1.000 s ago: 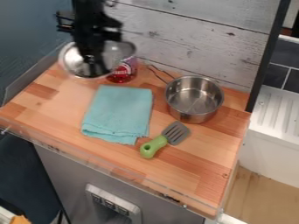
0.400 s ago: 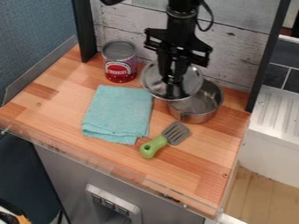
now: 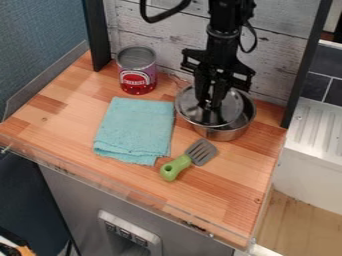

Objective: Pick up the lid of the pot and place it over the pot

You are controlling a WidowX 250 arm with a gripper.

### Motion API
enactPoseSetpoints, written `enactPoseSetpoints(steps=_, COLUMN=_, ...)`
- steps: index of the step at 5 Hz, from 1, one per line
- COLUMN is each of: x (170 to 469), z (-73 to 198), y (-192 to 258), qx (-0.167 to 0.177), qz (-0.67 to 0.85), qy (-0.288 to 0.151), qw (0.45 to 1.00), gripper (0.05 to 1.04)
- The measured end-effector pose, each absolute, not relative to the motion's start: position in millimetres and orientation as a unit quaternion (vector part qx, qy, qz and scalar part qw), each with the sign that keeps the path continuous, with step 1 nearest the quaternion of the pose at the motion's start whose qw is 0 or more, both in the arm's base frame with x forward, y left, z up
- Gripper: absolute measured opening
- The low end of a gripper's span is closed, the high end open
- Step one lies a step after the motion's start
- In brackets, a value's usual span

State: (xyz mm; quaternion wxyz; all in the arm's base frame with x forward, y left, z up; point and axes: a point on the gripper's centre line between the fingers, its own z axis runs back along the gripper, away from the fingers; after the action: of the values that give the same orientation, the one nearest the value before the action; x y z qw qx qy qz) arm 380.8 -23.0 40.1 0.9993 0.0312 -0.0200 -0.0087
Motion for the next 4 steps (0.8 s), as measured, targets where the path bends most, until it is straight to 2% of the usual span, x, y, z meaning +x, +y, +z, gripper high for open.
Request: enactPoseSetpoints(steps=4, x=393.8, z=37.7, y=-47.5, qx=0.030, qz=-0.039, qy=-0.027, qw=0.998, gripper=0.282)
